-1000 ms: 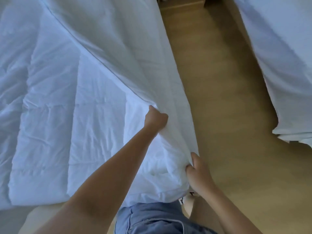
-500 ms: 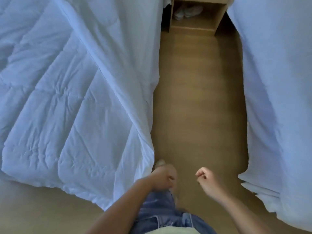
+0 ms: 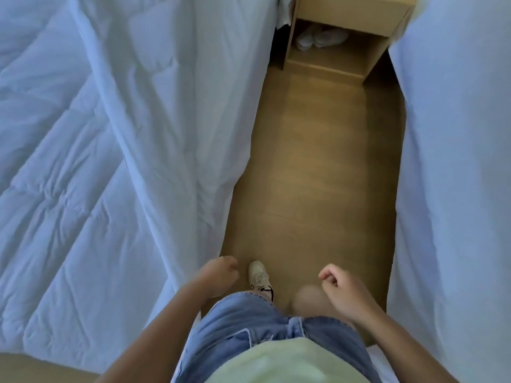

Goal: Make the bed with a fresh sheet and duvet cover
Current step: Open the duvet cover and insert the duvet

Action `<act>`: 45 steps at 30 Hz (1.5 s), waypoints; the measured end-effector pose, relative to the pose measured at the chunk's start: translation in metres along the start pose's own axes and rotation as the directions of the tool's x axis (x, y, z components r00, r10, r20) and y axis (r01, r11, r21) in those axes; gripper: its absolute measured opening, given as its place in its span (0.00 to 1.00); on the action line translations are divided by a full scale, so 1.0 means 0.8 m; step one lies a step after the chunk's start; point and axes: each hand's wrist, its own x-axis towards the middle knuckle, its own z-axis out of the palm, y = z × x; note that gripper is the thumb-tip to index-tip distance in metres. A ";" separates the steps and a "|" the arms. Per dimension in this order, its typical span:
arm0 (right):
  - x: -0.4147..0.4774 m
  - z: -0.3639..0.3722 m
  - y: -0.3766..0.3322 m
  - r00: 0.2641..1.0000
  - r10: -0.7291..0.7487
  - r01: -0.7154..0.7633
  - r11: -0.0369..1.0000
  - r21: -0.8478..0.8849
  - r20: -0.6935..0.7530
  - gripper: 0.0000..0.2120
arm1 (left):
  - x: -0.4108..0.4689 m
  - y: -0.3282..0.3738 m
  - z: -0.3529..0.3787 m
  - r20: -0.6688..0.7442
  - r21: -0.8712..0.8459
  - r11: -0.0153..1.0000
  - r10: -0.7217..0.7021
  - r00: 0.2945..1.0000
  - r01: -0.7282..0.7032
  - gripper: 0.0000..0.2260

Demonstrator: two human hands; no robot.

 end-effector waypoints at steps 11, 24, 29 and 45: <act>0.247 -0.185 -0.147 0.967 -0.180 0.199 0.976 -0.094 0.179 0.07 | 0.139 0.080 -0.156 -0.057 -0.278 0.930 -0.266 0.962 0.240 0.12; 0.519 -0.317 -0.472 0.885 -0.300 0.458 0.698 -0.550 0.357 0.05 | 0.273 -0.025 -0.430 -0.243 -0.836 0.487 -0.741 0.625 0.252 0.19; 0.589 -0.318 -0.626 0.833 -0.320 0.553 0.529 -0.644 0.452 0.03 | 0.348 -0.106 -0.530 -0.273 -0.845 0.414 -0.878 0.394 0.338 0.31; 0.781 -0.322 -0.833 0.040 -0.639 0.834 -0.402 -0.378 0.768 0.37 | 0.492 0.147 -0.614 -0.100 -0.775 0.499 -0.703 0.704 0.388 0.28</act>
